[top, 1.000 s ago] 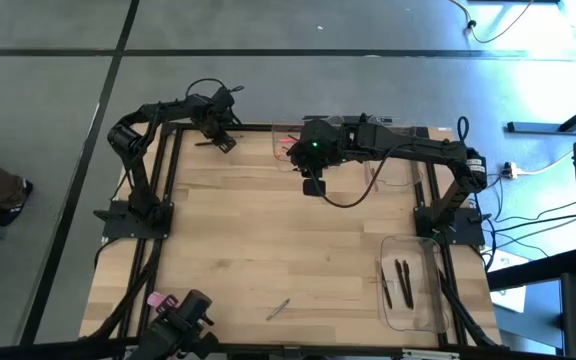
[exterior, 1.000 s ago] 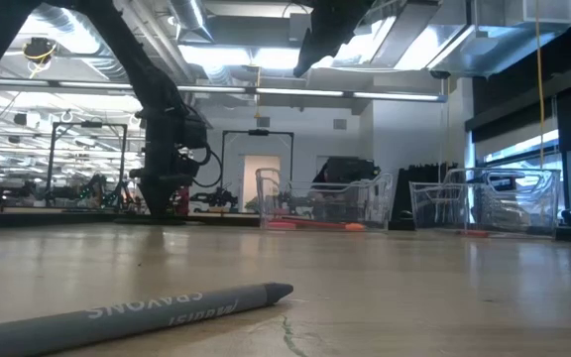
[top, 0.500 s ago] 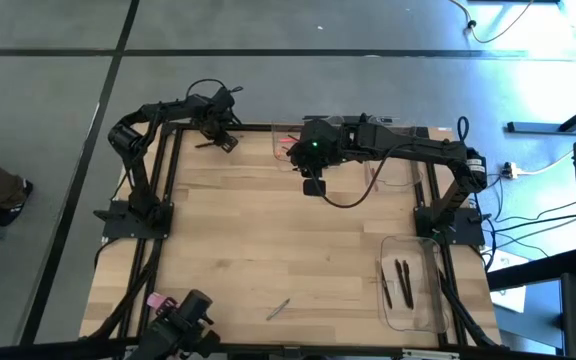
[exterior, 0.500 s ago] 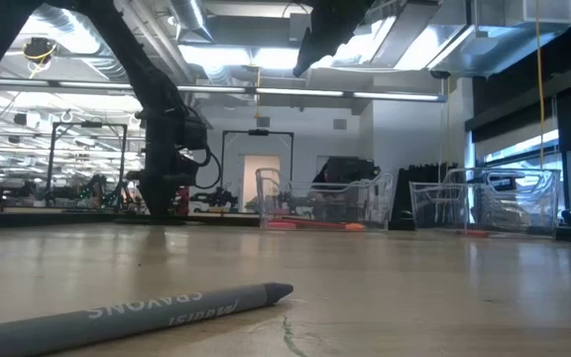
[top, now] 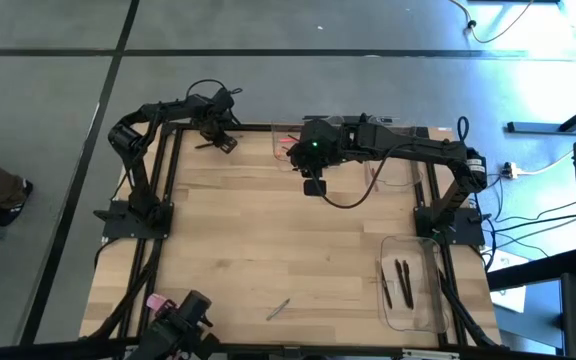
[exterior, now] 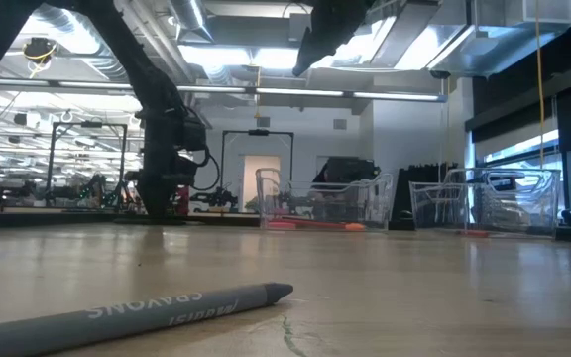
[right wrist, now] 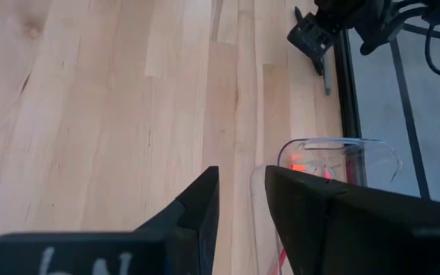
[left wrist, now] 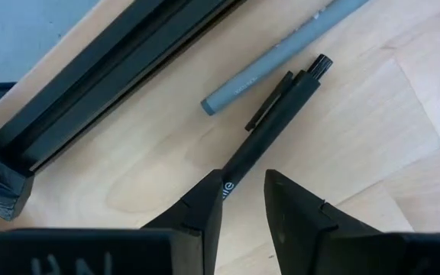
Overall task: Sort crayons/erasers/pens/pencils in bins
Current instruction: Put the black pen into the bottom right transparent bin
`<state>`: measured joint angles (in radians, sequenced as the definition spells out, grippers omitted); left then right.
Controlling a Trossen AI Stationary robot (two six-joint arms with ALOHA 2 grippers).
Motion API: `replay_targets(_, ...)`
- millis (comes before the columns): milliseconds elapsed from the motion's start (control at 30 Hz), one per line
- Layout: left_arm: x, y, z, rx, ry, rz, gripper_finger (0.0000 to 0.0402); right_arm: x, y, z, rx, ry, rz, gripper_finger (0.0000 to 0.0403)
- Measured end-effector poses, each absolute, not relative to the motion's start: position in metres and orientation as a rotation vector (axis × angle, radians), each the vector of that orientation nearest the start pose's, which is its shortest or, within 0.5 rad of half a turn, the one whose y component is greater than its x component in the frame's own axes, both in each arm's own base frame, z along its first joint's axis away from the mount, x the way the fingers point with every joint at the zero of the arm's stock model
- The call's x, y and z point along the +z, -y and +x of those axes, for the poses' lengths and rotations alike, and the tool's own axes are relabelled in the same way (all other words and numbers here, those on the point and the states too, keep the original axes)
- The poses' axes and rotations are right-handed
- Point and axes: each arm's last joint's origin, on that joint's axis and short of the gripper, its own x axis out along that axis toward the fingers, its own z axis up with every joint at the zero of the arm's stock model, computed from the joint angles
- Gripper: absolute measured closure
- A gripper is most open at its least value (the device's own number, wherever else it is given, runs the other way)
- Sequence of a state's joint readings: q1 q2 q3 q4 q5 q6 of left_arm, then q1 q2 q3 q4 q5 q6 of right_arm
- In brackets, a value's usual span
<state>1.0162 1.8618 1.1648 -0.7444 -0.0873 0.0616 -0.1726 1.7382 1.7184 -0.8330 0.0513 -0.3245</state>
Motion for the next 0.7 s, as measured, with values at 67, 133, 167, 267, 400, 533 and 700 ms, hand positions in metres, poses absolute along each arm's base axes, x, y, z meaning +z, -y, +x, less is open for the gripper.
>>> replay_targets(67, 0.149, -0.286, 0.174, 0.852, -1.368, -0.628, 0.0309, 0.346, 0.066, 0.368, -0.069, -0.876, -0.254, 0.0292)
replay_targets(133, 0.149, -0.285, 0.174, 0.850, -1.372, -0.631, 0.0309, 0.347, 0.066, 0.368, -0.070, -0.872, -0.254, 0.0292)
replay_targets(167, 0.149, -0.285, 0.174, 0.848, -1.374, -0.634, 0.0309, 0.347, 0.066, 0.368, -0.070, -0.872, -0.254, 0.0292)
replay_targets(267, 0.149, -0.284, 0.173, 0.843, -1.388, -0.642, 0.0310, 0.347, 0.066, 0.368, -0.070, -0.872, -0.254, 0.0292)
replay_targets(400, 0.150, -0.280, 0.173, 0.825, -1.420, -0.652, 0.0311, 0.347, 0.068, 0.368, -0.075, -0.873, -0.252, 0.0292)
replay_targets(533, 0.154, -0.276, 0.178, 0.782, -1.446, -0.672, 0.0310, 0.347, 0.073, 0.367, -0.088, -0.875, -0.246, 0.0292)
replay_targets(700, 0.158, -0.268, 0.193, 0.670, -1.439, -0.634, 0.0312, 0.347, 0.081, 0.365, -0.108, -0.878, -0.237, 0.0292)
